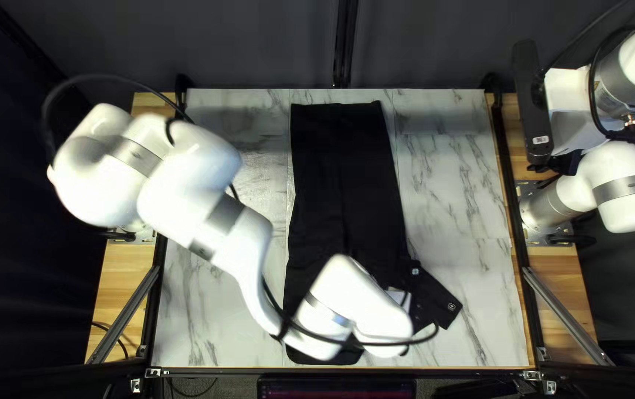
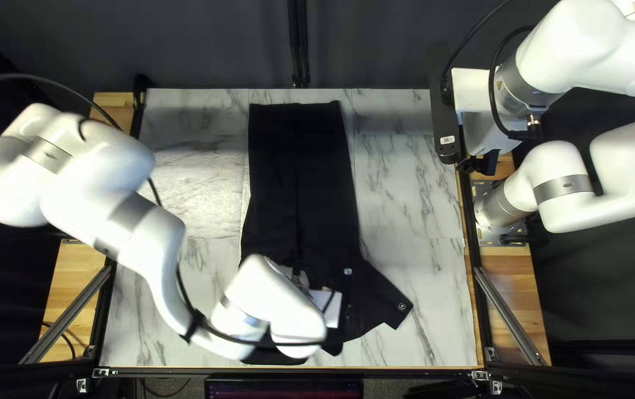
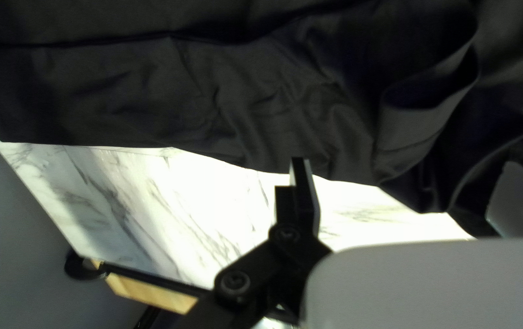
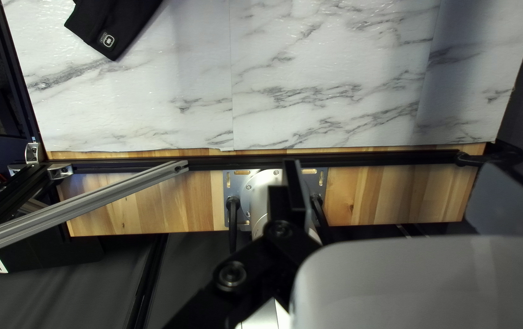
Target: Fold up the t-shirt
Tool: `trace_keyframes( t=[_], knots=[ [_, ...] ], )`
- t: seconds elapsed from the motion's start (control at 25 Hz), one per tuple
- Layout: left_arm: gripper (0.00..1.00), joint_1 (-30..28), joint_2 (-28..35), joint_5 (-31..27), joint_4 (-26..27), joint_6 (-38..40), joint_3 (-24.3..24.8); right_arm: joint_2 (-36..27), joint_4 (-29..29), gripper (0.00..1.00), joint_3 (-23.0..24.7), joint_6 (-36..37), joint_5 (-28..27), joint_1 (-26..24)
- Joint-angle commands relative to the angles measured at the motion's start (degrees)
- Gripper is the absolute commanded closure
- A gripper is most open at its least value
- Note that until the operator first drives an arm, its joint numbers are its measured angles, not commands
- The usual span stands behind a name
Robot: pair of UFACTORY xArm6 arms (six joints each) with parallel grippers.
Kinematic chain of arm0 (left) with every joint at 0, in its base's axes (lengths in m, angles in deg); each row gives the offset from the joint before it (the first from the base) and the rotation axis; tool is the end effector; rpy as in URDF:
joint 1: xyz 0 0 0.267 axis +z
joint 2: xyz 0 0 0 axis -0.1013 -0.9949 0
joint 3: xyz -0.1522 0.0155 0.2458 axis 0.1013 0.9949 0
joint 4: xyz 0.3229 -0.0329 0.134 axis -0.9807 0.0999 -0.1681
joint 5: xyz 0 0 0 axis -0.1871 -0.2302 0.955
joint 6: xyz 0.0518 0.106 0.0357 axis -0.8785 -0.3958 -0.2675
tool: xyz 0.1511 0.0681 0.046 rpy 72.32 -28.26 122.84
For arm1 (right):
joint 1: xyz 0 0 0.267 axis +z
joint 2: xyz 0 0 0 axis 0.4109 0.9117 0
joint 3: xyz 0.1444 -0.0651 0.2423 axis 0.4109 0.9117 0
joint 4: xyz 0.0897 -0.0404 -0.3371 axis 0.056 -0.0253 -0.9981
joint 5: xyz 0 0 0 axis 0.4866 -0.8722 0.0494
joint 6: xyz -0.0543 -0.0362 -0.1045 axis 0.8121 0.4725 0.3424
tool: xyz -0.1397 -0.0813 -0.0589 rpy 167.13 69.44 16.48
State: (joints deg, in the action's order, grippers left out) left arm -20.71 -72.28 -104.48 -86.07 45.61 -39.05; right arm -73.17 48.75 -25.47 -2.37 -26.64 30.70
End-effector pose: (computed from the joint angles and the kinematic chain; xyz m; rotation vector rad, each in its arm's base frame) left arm 0.5305 -0.2164 0.1483 -2.9205 0.1581 0.0810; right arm 0.2255 0.0025 0.3737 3.0644 0.0388 0.1040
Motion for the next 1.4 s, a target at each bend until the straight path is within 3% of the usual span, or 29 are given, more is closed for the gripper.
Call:
trace_keyframes(
  t=[0.04,0.44,0.56,0.72,0.84,1.0,1.04,1.08,1.12,1.4],
  knots=[
    [0.0,1.5,2.5,10.3,4.7,-5.0,5.4,0.0,0.0,0.0,0.0,0.0,0.0,0.0],
    [0.0,6.1,6.4,21.8,15.2,-17.1,18.0,0.0,0.0,0.0,0.0,0.0,0.0,0.0],
    [0.0,7.0,7.3,21.6,16.5,-19.7,19.6,0.0,0.0,0.0,0.0,0.0,0.0,0.0],
    [0.02,7.5,5.7,20.2,16.9,-21.3,17.6,0.0,0.0,0.0,0.0,0.0,0.0,0.0],
    [0.25,7.5,3.2,19.8,17.2,-22.1,15.1,0.0,0.0,0.0,0.0,0.0,0.0,0.0],
    [0.45,7.3,1.5,19.9,17.9,-22.8,13.7,0.0,0.0,0.0,0.0,0.0,0.0,0.0],
    [0.86,7.3,1.4,19.9,17.9,-22.9,13.6,0.0,0.0,0.0,0.0,0.0,0.0,0.0],
    [0.96,7.3,1.4,20.0,18.1,-23.1,13.9,0.0,0.0,0.0,0.0,0.0,0.0,0.0],
    [1.0,7.4,1.4,20.0,18.3,-23.3,14.1,0.0,0.0,0.0,0.0,0.0,0.0,0.0],
    [1.0,7.3,0.4,16.9,18.6,-24.3,12.7,0.0,0.0,0.0,0.0,0.0,0.0,0.0]
  ],
)
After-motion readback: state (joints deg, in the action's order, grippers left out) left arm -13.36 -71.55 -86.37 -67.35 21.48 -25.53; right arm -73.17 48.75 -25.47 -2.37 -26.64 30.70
